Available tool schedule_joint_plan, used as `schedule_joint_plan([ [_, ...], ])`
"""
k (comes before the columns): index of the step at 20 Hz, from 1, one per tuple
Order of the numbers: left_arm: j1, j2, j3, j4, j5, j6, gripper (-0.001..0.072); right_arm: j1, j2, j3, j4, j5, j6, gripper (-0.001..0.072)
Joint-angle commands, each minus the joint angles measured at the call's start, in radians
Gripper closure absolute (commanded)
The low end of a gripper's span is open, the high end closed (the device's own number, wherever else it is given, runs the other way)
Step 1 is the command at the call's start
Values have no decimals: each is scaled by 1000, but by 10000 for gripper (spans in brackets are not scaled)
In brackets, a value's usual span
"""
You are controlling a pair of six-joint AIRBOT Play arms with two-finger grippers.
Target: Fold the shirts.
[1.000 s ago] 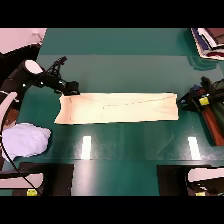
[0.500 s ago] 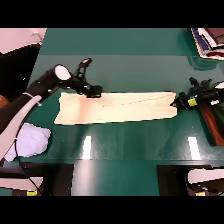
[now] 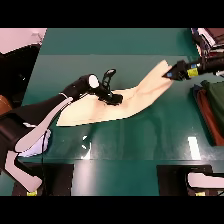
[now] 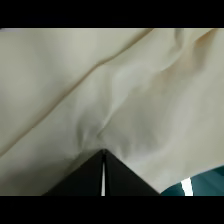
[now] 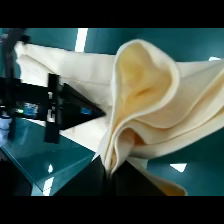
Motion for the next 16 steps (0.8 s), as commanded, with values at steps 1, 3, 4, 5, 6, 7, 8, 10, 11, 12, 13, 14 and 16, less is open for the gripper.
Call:
schedule_joint_plan([
  [1,-19,-38,18,3,-9,-11,687,113,17,109,63,-15,29,696],
  [3,-19,-38,18,13,-7,-11,687,161,18,151,63,-26,29,696],
  [4,-19,-38,18,13,-3,-11,687,182,17,174,63,-32,30,696],
  [5,-17,-37,23,14,-3,-11,687,205,17,191,63,-39,30,696],
  [6,-11,-34,37,18,-18,-11,687,227,17,205,63,-43,29,696],
  [7,3,-24,60,24,-39,-11,687,251,17,217,63,-53,29,696],
  [8,26,-2,77,35,-57,-11,687,277,17,228,63,-66,29,696],
  [10,95,82,89,81,-79,-11,687,333,9,245,63,-94,28,696],
  [11,145,135,93,111,-96,-11,686,367,-5,259,63,-106,28,696],
  [12,196,187,97,139,-114,-9,686,404,-28,277,63,-121,28,696],
  [13,255,246,97,172,-130,-2,686,448,-58,298,64,-137,28,696],
  [14,310,301,97,199,-144,6,686,500,-98,325,63,-161,28,695],
  [16,420,405,97,251,-163,8,686,616,-195,398,63,-226,27,694],
])
